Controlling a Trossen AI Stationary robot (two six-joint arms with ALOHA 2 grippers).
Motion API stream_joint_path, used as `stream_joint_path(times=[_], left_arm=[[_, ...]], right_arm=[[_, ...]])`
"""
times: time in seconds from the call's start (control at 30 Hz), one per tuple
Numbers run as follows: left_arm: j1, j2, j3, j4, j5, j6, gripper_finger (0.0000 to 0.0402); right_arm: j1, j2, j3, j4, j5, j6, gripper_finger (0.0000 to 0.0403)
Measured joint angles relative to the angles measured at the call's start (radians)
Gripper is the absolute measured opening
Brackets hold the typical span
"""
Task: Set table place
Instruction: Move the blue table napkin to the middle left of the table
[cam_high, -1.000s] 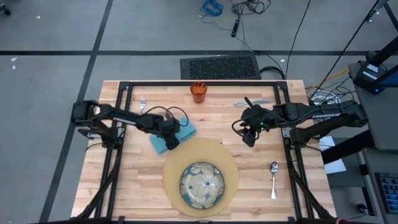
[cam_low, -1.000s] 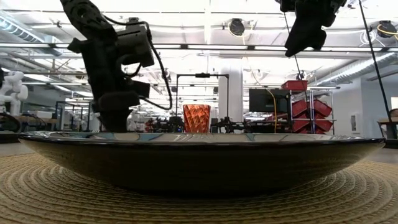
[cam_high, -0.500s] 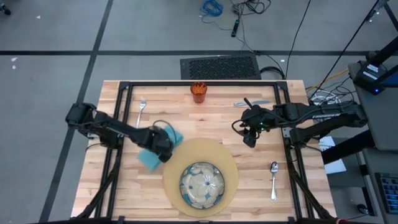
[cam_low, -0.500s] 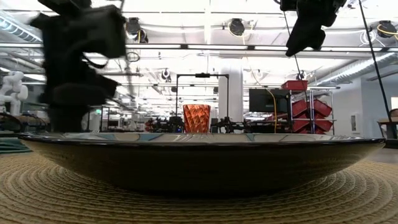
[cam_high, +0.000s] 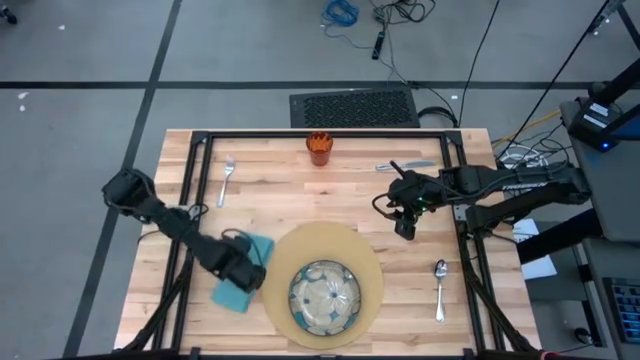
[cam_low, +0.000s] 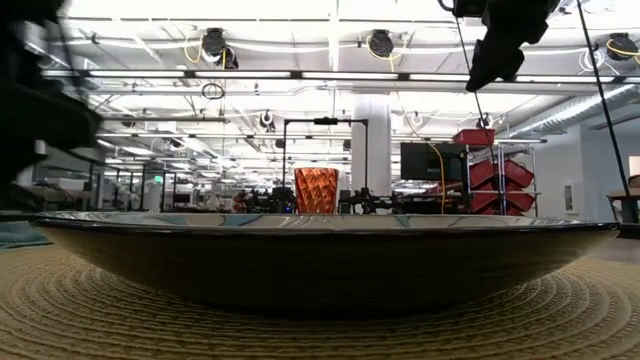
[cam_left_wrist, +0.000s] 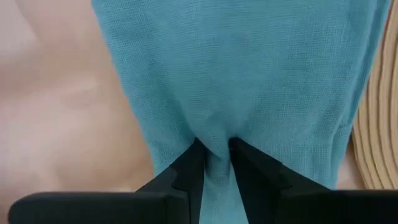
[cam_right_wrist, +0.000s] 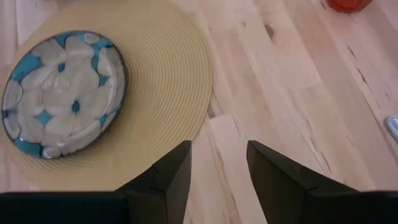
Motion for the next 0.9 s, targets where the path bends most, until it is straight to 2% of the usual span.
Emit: stream_joint_path(times=[0.27, 0.37, 0.53, 0.7, 0.9], left_arm=[[-0.18, 0.002, 0.031, 0.036, 0.016, -0.392, 0.007], [-0.226, 0.005, 0.032, 0.053, 0.01, -0.487, 0.007], [-0.234, 0.005, 0.033, 0.074, -0.008, -0.514, 0.007], [-0.202, 0.005, 0.035, 0.146, -0.071, -0.507, 0.007], [-0.201, 0.005, 0.035, 0.129, -0.073, -0.501, 0.007]], right_arm=[[0.044, 0.0, 0.0, -0.023, -0.001, -0.044, 0.0146], [0.061, 0.0, 0.0, -0.022, -0.001, -0.059, 0.0146], [0.066, 0.0, 0.0, -0.021, -0.001, -0.076, 0.0146], [0.066, 0.0, 0.0, -0.021, -0.001, -0.079, 0.0146], [0.066, 0.0, 0.0, -0.021, -0.001, -0.079, 0.0146]])
